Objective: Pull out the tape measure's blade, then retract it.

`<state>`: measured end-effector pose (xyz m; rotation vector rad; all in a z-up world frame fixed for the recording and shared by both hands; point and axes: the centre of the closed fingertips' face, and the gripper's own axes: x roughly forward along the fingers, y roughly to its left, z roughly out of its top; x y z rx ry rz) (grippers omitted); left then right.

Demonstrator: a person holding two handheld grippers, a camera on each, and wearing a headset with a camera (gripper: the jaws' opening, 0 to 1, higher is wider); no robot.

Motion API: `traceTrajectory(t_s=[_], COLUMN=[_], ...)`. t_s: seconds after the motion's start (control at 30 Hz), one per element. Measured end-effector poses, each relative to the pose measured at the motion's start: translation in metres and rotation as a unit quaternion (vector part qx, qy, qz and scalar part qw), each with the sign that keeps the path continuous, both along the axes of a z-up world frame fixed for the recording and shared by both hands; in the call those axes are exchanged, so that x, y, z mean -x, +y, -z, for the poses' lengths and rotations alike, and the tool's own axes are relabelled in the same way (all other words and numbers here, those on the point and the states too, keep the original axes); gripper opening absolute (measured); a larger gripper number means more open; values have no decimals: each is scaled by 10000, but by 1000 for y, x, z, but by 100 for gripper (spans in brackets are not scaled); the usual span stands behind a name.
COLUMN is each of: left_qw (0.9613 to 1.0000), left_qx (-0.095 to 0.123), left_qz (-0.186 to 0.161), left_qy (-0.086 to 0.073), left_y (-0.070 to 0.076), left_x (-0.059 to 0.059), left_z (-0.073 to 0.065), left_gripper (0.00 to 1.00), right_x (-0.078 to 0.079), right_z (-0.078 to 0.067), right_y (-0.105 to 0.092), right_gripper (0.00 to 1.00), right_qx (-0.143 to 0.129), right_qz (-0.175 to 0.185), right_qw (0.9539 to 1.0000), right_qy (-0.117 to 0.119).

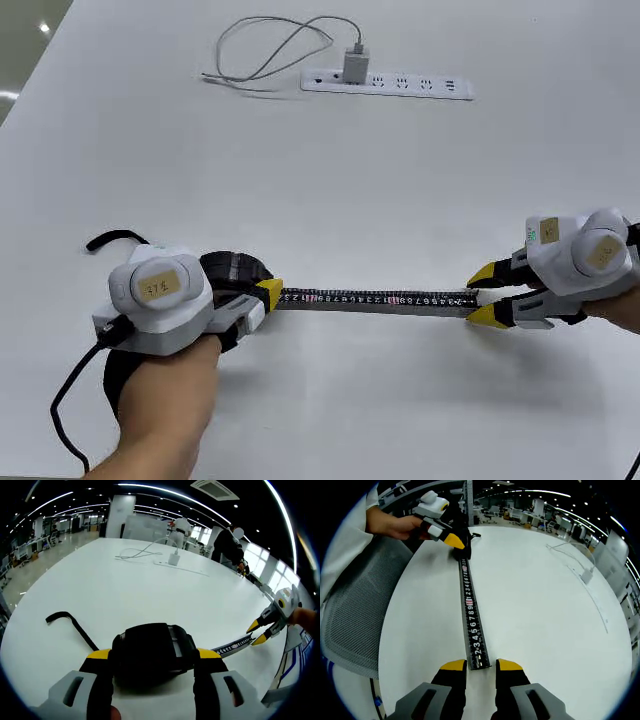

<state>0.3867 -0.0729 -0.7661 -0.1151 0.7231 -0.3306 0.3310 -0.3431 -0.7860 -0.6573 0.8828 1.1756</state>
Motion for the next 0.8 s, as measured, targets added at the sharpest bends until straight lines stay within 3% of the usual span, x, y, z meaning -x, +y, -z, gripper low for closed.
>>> traceTrajectory(t_s=[0.43, 0.8], left_qw=[10000, 9999], left_qx=[34, 32], left_qz=[-17, -92], left_qy=[-19, -95], left_y=[0, 0], left_x=[0, 0], left_z=[0, -1], left_gripper=[61, 62], right_x=[-1, -1], right_z=[4, 4], right_y=[-1, -1], right_gripper=[12, 12], right_qx=[108, 121], right_qz=[-247, -239], right_qw=[9996, 9996], right_qy=[-56, -74])
